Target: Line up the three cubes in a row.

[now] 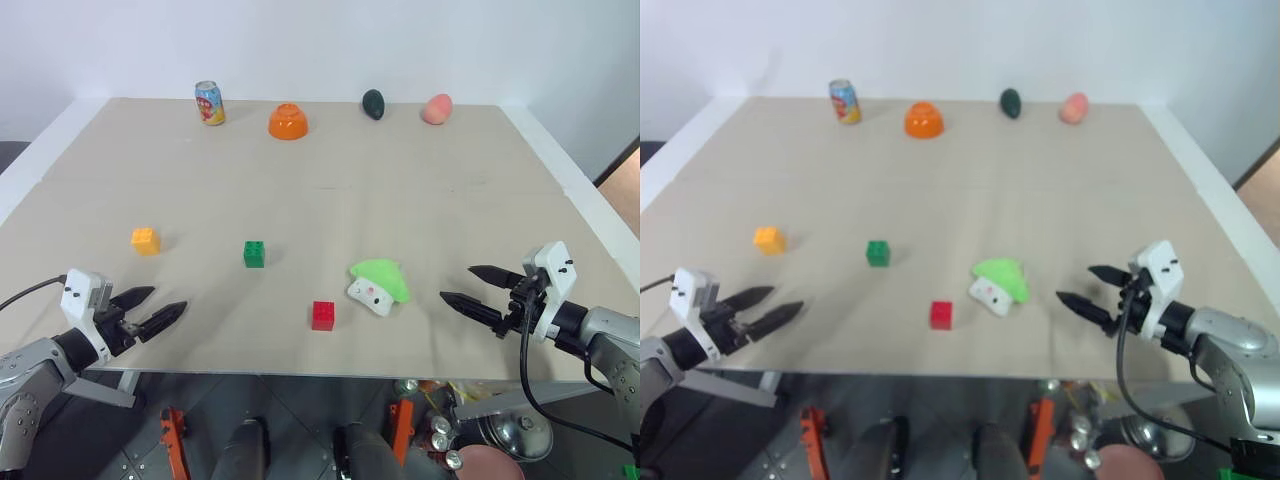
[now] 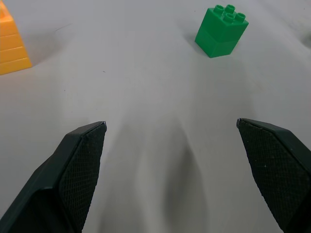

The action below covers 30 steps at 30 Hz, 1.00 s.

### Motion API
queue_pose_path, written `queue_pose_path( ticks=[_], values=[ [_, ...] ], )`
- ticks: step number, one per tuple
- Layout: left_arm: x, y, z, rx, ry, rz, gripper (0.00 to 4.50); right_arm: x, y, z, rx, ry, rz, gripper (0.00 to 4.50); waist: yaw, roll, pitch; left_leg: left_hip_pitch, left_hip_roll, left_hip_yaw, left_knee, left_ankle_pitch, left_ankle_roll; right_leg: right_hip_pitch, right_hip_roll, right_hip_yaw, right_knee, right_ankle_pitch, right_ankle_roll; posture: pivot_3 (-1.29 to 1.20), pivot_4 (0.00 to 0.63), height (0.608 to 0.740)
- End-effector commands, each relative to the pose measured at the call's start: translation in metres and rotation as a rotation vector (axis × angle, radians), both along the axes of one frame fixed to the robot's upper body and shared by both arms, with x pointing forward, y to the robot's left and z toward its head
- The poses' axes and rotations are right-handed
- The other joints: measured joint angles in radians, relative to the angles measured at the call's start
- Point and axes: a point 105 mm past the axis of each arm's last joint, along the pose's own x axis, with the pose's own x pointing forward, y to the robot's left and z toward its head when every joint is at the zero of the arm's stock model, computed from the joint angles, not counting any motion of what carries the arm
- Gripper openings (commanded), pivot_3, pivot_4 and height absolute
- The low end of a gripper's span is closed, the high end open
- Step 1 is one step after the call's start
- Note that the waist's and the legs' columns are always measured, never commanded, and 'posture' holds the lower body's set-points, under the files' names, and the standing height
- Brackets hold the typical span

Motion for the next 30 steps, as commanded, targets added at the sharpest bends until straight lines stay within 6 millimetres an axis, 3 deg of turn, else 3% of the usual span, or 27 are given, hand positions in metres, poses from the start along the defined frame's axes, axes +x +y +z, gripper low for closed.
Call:
queue_pose_path(
  ticks=[1, 3, 8, 16, 20, 24, 30],
  values=[
    [0.004, -0.013, 0.019, 0.011, -0.085, -0.102, 4.44, 0.001, 0.01, 0.019, -0.014, -0.072, 0.047, 4.5, 0.0, 0.0, 0.0, 0.0, 0.0, 0.0, 0.0, 0.0, 0.0, 0.0, 0.0, 0.0, 0.0, 0.0, 0.0, 0.0, 0.15, 0.738],
    [0.01, -0.033, 0.041, 0.0, -0.18, -0.26, 4.44, 0.001, 0.022, 0.03, -0.045, -0.093, 0.118, 4.5, 0.001, 0.0, 0.0, 0.0, 0.0, 0.001, 0.0, 0.0, 0.0, 0.0, 0.0, 0.0, 0.0, 0.0, 0.0, 0.0, 0.15, 0.738],
    [0.01, -0.071, 0.068, -0.026, -0.307, -0.491, 4.44, 0.012, 0.036, 0.034, -0.101, -0.069, 0.234, 4.5, -0.001, -0.001, 0.0, 0.0, 0.002, 0.006, 0.002, 0.0, 0.0, 0.002, -0.001, 0.0, 0.0, 0.001, 0.001, 0.0, 0.15, 0.738],
    [-0.019, -0.121, 0.072, 0.044, -0.328, -0.813, 4.44, 0.042, 0.052, 0.035, -0.169, -0.025, 0.376, 4.5, -0.001, -0.003, 0.002, -0.001, 0.002, 0.009, 0.002, -0.001, 0.002, 0.0, 0.003, 0.007, 0.0, -0.002, 0.006, 0.0, 0.15, 0.738],
    [-0.032, -0.129, 0.068, 0.047, -0.292, -0.839, 4.44, 0.055, 0.059, 0.029, -0.187, 0.008, 0.435, 4.5, -0.003, -0.003, 0.002, 0.0, 0.003, 0.01, 0.002, -0.003, 0.003, 0.001, 0.004, 0.009, 0.0, -0.002, 0.006, 0.0, 0.15, 0.738],
    [-0.044, -0.132, 0.064, 0.056, -0.269, -0.828, 4.44, 0.054, 0.071, 0.02, -0.195, 0.049, 0.526, 4.5, -0.003, -0.003, 0.002, 0.0, 0.003, 0.009, 0.002, -0.003, 0.004, 0.001, 0.005, 0.009, 0.0, -0.002, 0.007, 0.0, 0.15, 0.738],
    [-0.044, -0.128, 0.059, 0.064, -0.258, -0.768, 4.44, 0.052, 0.089, 0.005, -0.194, 0.09, 0.623, 4.5, -0.002, -0.003, 0.002, 0.001, 0.004, 0.009, 0.004, -0.003, 0.004, 0.002, 0.005, 0.009, 0.001, -0.002, 0.006, 0.0, 0.15, 0.738]
  ],
)
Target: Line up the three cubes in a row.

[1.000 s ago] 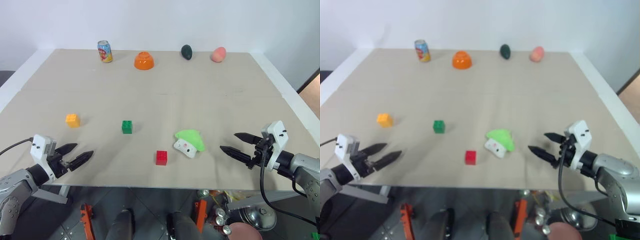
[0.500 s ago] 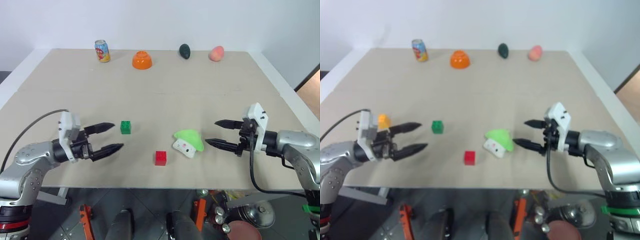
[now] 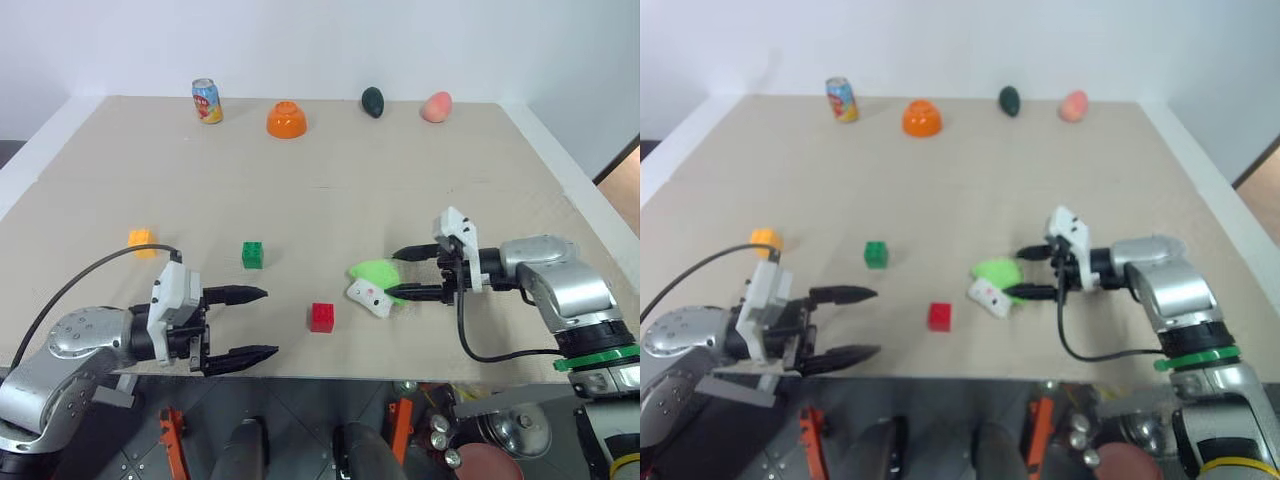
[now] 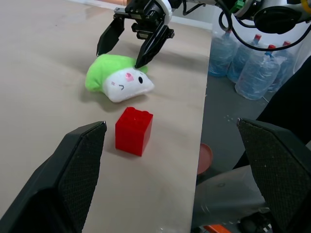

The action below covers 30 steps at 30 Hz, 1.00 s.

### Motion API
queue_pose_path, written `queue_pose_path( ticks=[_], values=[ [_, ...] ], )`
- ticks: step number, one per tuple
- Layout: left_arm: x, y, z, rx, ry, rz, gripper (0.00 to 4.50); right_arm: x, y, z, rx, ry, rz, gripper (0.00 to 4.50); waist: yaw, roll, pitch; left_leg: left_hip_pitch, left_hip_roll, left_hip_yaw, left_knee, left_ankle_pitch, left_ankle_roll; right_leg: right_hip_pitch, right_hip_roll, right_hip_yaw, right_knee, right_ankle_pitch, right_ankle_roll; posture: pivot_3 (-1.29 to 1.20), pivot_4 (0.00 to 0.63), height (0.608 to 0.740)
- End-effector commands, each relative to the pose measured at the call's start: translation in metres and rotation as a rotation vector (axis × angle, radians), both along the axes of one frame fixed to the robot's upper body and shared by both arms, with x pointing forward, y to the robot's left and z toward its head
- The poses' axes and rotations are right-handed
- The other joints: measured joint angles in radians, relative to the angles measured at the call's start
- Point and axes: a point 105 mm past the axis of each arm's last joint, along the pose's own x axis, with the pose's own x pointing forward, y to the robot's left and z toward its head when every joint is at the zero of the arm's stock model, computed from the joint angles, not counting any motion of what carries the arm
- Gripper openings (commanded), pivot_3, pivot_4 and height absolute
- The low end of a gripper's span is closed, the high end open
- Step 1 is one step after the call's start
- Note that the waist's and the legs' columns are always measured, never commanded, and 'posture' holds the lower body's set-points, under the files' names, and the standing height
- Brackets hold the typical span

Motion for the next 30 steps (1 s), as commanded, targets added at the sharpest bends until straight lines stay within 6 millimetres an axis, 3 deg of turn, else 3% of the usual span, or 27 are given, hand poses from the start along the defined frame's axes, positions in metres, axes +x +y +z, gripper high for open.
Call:
queue_pose_path(
  ticks=[1, 5, 6, 17, 18, 21, 22, 24, 27, 30],
  values=[
    [-0.001, 0.001, 0.011, 0.005, -0.066, 0.02, 4.44, 0.002, 0.008, 0.001, -0.006, -0.022, 0.048, 4.5, 0.0, 0.0, 0.0, 0.0, 0.0, 0.0, 0.001, 0.0, 0.0, 0.0, 0.0, 0.0, 0.0, 0.0, 0.0, 0.0, 0.15, 0.738],
    [0.002, 0.002, 0.014, -0.004, -0.084, 0.043, 4.44, 0.015, 0.019, -0.011, -0.007, -0.05, 0.028, 4.5, 0.0, 0.0, 0.0, 0.0, 0.0, 0.0, 0.002, 0.0, 0.0, 0.001, 0.0, 0.0, 0.0, 0.002, 0.0, 0.0, 0.15, 0.738],
    [0.003, 0.001, 0.016, -0.006, -0.089, 0.047, 4.5, 0.018, 0.021, -0.013, -0.009, -0.061, 0.02, 3.97, 0.0, 0.0, 0.0, 0.0, 0.0, 0.0, 0.002, 0.0, 0.0, 0.001, 0.0, 0.0, 0.0, 0.002, 0.0, 0.0, 0.15, 0.738],
    [0.01, -0.003, 0.031, 0.009, -0.138, 0.012, 4.5, 0.009, 0.03, -0.028, 0.057, -0.044, 0.044, 0.28, 0.0, 0.0, 0.0, 0.002, 0.011, 0.0, 0.004, 0.0, 0.0, 0.002, 0.011, 0.0, 0.0, 0.006, -0.005, 0.0, 0.15, 0.738],
    [0.011, -0.002, 0.031, 0.014, -0.141, 0.006, 4.5, 0.009, 0.031, -0.03, 0.056, -0.044, 0.034, 0.02, 0.0, 0.0, 0.0, 0.002, 0.012, 0.0, 0.004, 0.0, 0.0, 0.002, 0.013, 0.0, 0.0, 0.007, -0.007, 0.0, 0.15, 0.738],
    [0.015, -0.004, 0.033, 0.022, -0.149, -0.019, 4.5, 0.011, 0.031, -0.025, 0.083, -0.071, -0.022, 0.02, 0.0, 0.0, 0.0, 0.004, 0.015, 0.0, 0.004, 0.0, 0.0, 0.002, 0.016, 0.001, 0.0, 0.008, -0.009, 0.0, 0.15, 0.738],
    [0.017, -0.005, 0.034, 0.022, -0.15, -0.029, 4.5, 0.011, 0.029, -0.02, 0.1, -0.094, -0.042, 0.02, 0.0, 0.0, 0.0, 0.005, 0.015, 0.0, 0.004, 0.0, 0.0, 0.002, 0.016, 0.001, 0.001, 0.009, -0.01, 0.0, 0.15, 0.738],
    [0.022, -0.009, 0.034, 0.02, -0.151, -0.046, 4.5, 0.01, 0.01, 0.013, 0.178, -0.19, -0.122, 0.02, 0.002, 0.0, 0.0, 0.005, 0.016, 0.0, 0.004, 0.0, 0.0, 0.002, 0.017, 0.001, 0.002, 0.009, -0.01, 0.0, 0.15, 0.738],
    [0.026, -0.008, 0.034, 0.02, -0.148, -0.054, 4.5, 0.009, -0.008, 0.045, 0.253, -0.275, -0.22, 0.02, 0.003, 0.001, 0.0, 0.002, 0.015, 0.001, 0.004, 0.002, -0.003, 0.0, 0.017, 0.002, 0.002, 0.009, -0.009, 0.0, 0.15, 0.738],
    [0.03, -0.013, 0.033, 0.001, -0.138, -0.069, 4.5, 0.006, -0.048, 0.091, 0.346, -0.441, -0.402, 0.02, 0.003, 0.001, 0.0, 0.002, 0.015, 0.005, 0.004, 0.002, -0.003, -0.001, 0.016, 0.005, 0.002, 0.009, -0.008, 0.0, 0.15, 0.738]
  ],
)
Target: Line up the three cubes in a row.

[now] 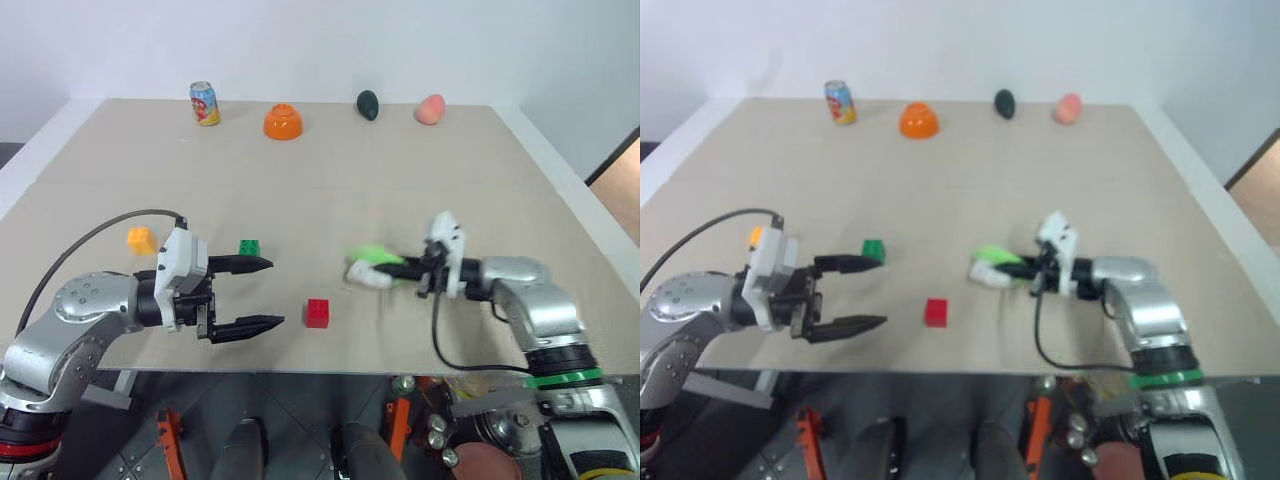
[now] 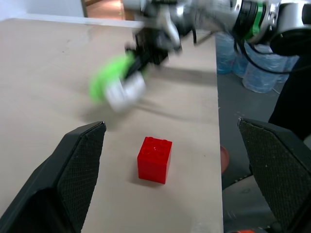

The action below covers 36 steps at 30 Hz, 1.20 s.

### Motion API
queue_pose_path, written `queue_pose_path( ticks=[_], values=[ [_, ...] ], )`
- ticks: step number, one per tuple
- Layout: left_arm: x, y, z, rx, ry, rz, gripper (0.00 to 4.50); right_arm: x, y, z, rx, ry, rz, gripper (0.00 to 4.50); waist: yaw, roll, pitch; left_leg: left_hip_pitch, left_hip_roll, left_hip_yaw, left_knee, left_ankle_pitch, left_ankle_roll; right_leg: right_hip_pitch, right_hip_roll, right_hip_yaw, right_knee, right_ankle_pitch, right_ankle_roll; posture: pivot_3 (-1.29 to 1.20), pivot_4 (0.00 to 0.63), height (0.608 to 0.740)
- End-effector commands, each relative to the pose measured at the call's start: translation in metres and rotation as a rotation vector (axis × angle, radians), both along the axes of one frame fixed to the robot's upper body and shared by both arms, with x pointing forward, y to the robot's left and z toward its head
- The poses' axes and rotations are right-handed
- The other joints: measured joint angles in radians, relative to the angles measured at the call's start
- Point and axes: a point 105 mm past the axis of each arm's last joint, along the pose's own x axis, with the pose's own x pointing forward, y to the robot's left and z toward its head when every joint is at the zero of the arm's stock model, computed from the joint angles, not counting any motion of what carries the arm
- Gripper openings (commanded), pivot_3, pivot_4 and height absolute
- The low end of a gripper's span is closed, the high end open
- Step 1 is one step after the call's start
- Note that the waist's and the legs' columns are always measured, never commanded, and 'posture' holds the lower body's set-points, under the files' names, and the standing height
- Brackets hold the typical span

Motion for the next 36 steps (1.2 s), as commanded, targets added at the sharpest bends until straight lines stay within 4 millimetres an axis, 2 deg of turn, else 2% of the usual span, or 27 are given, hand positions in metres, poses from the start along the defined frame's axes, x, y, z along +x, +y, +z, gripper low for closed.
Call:
queue_pose_path(
  ticks=[1, 4, 8, 9, 14, 20, 26, 31, 33, 36],
  values=[
    [0.001, -0.005, 0.004, -0.02, -0.02, -0.032, 4.5, -0.004, -0.037, 0.05, 0.074, -0.174, -0.191, 0.02, 0.0, 0.0, 0.0, 0.0, 0.0, 0.0, 0.0, 0.0, 0.0, 0.0, 0.0, 0.0, 0.0, 0.0, 0.0, 0.0, 0.15, 0.738],
    [0.0, -0.009, 0.004, -0.047, -0.004, -0.057, 4.5, 0.008, -0.055, 0.038, 0.039, -0.171, -0.36, 0.02, -0.001, -0.001, -0.001, 0.0, 0.0, 0.0, 0.0, 0.0, 0.0, 0.0, 0.001, 0.001, 0.0, 0.0, 0.0, 0.0, 0.15, 0.738],
    [0.003, -0.01, 0.003, -0.047, -0.001, -0.064, 4.5, 0.035, -0.077, 0.016, 0.014, -0.168, -0.637, 0.02, -0.008, -0.001, -0.001, 0.003, 0.001, 0.003, 0.0, 0.0, 0.0, 0.0, 0.002, 0.005, 0.0, 0.001, -0.001, 0.0, 0.15, 0.738],
    [0.003, -0.01, 0.003, -0.049, 0.0, -0.065, 4.5, 0.04, -0.081, 0.012, 0.019, -0.163, -0.682, 0.81, -0.008, -0.001, -0.001, 0.004, 0.001, 0.004, 0.0, 0.0, 0.0, 0.0, 0.002, 0.006, 0.0, 0.002, -0.001, 0.0, 0.15, 0.738],
    [0.004, -0.011, -0.001, -0.052, 0.018, -0.074, 4.5, 0.05, -0.082, 0.007, 0.045, -0.197, -0.75, 2.45, -0.008, -0.001, 0.0, 0.003, 0.001, 0.006, 0.0, 0.0, 0.001, -0.001, 0.003, 0.01, 0.0, 0.003, 0.0, 0.0, 0.15, 0.738],
    [0.002, -0.014, -0.005, -0.06, 0.038, -0.078, 4.5, 0.055, -0.087, 0.016, 0.099, -0.234, -0.802, 4.46, -0.008, -0.001, 0.0, 0.001, 0.001, 0.007, 0.0, 0.0, 0.001, -0.004, 0.004, 0.012, 0.0, 0.004, 0.002, 0.0, 0.15, 0.738],
    [0.0, -0.013, -0.008, -0.067, 0.058, -0.069, 4.5, 0.057, -0.086, 0.025, 0.143, -0.238, -0.815, 4.46, -0.008, -0.001, 0.0, -0.001, 0.001, 0.007, -0.001, 0.0, 0.001, -0.006, 0.004, 0.013, 0.0, 0.004, 0.002, 0.0, 0.15, 0.738],
    [-0.002, -0.008, -0.007, -0.079, 0.074, -0.049, 4.5, 0.053, -0.076, 0.045, 0.192, -0.287, -0.759, 4.46, -0.008, -0.001, 0.0, -0.001, 0.003, 0.008, 0.0, 0.0, 0.001, -0.006, 0.005, 0.014, 0.0, 0.005, 0.002, 0.0, 0.15, 0.738],
    [-0.002, -0.004, -0.009, -0.072, 0.073, -0.033, 4.5, 0.048, -0.066, 0.052, 0.206, -0.3, -0.679, 4.46, -0.008, -0.001, 0.0, -0.001, 0.003, 0.009, 0.0, 0.0, 0.001, -0.007, 0.006, 0.014, 0.0, 0.005, 0.002, 0.0, 0.15, 0.738],
    [0.0, 0.004, -0.011, -0.062, 0.072, -0.003, 4.5, 0.036, -0.039, 0.053, 0.169, -0.275, -0.495, 4.46, -0.008, -0.001, 0.0, -0.001, 0.004, 0.01, -0.001, 0.0, 0.001, -0.008, 0.006, 0.016, 0.0, 0.005, 0.002, 0.0, 0.15, 0.738]
  ],
)
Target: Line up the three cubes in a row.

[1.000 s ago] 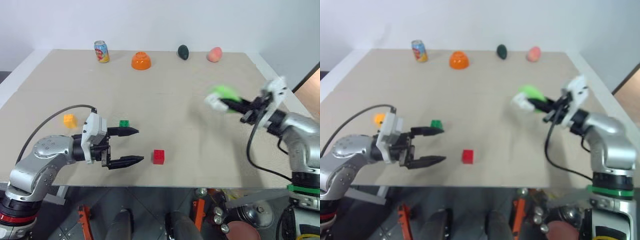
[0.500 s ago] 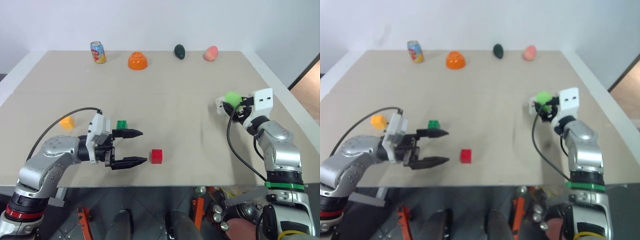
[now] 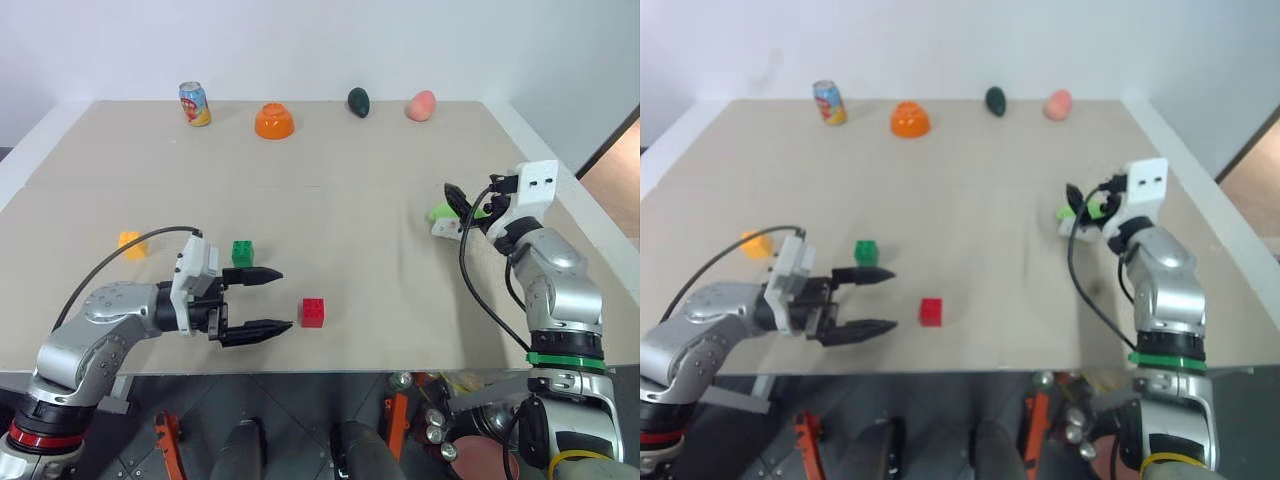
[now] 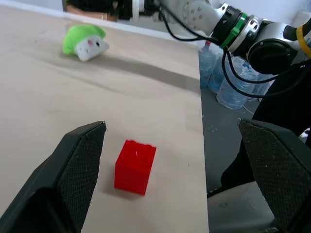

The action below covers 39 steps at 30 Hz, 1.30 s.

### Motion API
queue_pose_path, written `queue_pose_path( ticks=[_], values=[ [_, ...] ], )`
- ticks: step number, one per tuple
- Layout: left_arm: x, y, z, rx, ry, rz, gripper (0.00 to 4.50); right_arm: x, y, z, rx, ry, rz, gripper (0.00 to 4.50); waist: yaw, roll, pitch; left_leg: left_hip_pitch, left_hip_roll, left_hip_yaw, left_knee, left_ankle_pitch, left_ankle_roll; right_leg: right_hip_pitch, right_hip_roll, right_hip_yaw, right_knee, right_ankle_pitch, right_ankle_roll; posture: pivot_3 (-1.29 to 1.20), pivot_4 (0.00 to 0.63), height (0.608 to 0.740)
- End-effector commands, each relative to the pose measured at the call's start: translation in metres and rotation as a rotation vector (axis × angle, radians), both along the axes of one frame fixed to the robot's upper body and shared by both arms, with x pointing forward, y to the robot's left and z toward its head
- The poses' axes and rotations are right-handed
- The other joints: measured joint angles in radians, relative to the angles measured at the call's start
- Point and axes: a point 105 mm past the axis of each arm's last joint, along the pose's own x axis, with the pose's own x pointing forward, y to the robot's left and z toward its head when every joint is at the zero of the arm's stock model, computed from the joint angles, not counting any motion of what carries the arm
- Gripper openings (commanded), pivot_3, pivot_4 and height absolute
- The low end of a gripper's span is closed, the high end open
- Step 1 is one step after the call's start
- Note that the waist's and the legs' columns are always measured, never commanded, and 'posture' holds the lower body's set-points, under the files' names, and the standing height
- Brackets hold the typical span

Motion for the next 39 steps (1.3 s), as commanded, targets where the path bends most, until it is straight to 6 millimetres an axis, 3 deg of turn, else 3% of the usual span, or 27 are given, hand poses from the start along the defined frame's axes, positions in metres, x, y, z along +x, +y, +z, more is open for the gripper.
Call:
queue_pose_path(
  ticks=[1, 4, 7, 11, 16, 21, 31, 39],
  values=[
    [-0.001, 0.012, 0.011, 0.007, -0.057, 0.035, 4.5, -0.024, 0.036, 0.025, -0.085, -0.061, 0.242, 4.46, 0.001, 0.0, 0.0, 0.0, 0.0, 0.0, 0.0, 0.0, 0.0, 0.0, 0.0, 0.0, 0.0, 0.0, 0.0, 0.0, 0.15, 0.738],
    [-0.002, 0.021, 0.008, 0.018, -0.045, 0.059, 4.5, -0.048, 0.067, 0.018, -0.16, -0.007, 0.466, 4.46, 0.002, 0.0, 0.0, 0.0, 0.002, 0.0, 0.0, 0.0, 0.0, 0.0, 0.002, 0.0, 0.0, 0.0, -0.001, 0.0, 0.15, 0.738],
    [-0.003, 0.036, 0.002, 0.042, -0.027, 0.107, 4.5, -0.083, 0.093, -0.012, -0.298, 0.14, 0.723, 4.46, 0.003, 0.0, 0.0, 0.0, 0.002, 0.001, -0.001, 0.0, 0.0, -0.001, 0.002, 0.0, 0.0, -0.001, -0.001, 0.0, 0.15, 0.738],
    [-0.002, 0.042, -0.001, 0.052, -0.033, 0.148, 4.5, -0.106, 0.1, -0.04, -0.408, 0.27, 0.877, 4.46, 0.004, 0.0, 0.0, 0.0, 0.004, 0.002, -0.001, 0.0, 0.0, -0.002, 0.002, 0.0, 0.0, -0.001, -0.004, 0.0, 0.15, 0.738],
    [-0.003, 0.041, 0.0, 0.041, -0.03, 0.158, 4.5, -0.119, 0.105, -0.063, -0.522, 0.337, 0.99, 4.46, 0.004, 0.0, 0.0, 0.0, 0.005, 0.004, 0.003, 0.0, 0.0, -0.002, 0.002, 0.0, 0.0, 0.001, -0.004, 0.0, 0.15, 0.738],
    [-0.006, 0.04, -0.001, 0.058, -0.013, 0.169, 4.5, -0.119, 0.119, -0.075, -0.572, 0.335, 1.054, 4.46, 0.004, 0.0, 0.0, 0.0, 0.006, 0.005, 0.003, -0.001, 0.0, -0.003, 0.003, 0.001, 0.0, 0.001, -0.005, 0.0, 0.15, 0.738],
    [-0.012, 0.056, -0.02, 0.197, -0.006, 0.196, 4.5, -0.099, 0.144, -0.087, -0.576, 0.309, 1.079, 4.46, 0.003, -0.001, 0.0, -0.001, 0.008, 0.006, 0.002, -0.001, -0.001, -0.005, 0.005, 0.001, 0.0, 0.001, -0.005, 0.0, 0.15, 0.738],
    [-0.012, 0.056, -0.022, 0.188, -0.021, 0.195, 4.5, -0.095, 0.158, -0.092, -0.551, 0.312, 1.114, 4.46, 0.004, -0.001, 0.0, -0.001, 0.008, 0.006, 0.002, -0.001, -0.001, -0.005, 0.005, 0.002, 0.0, 0.001, -0.005, 0.0, 0.15, 0.738]
  ],
)
